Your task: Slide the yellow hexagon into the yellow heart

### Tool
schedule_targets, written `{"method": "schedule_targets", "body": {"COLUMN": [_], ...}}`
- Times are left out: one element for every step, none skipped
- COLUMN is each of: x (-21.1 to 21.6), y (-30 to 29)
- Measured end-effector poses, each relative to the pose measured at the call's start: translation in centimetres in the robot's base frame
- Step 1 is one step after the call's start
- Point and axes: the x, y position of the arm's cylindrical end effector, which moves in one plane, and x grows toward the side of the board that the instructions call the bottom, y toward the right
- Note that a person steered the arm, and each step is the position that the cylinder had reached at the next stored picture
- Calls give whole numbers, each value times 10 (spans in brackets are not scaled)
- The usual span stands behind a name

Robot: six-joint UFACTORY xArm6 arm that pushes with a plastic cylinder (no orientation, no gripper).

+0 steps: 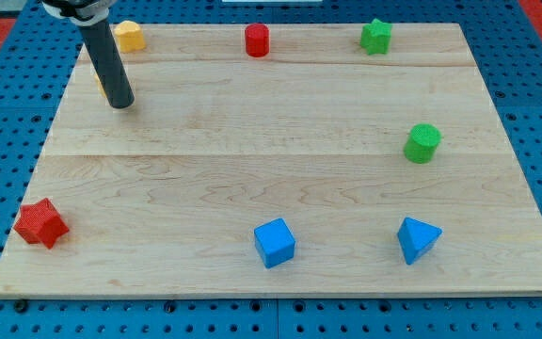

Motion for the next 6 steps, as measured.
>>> {"method": "schedule_targets", "body": {"x": [-20, -40, -62, -34, -60, -81], "y": [-13, -18, -15, -14, -36, -34]}}
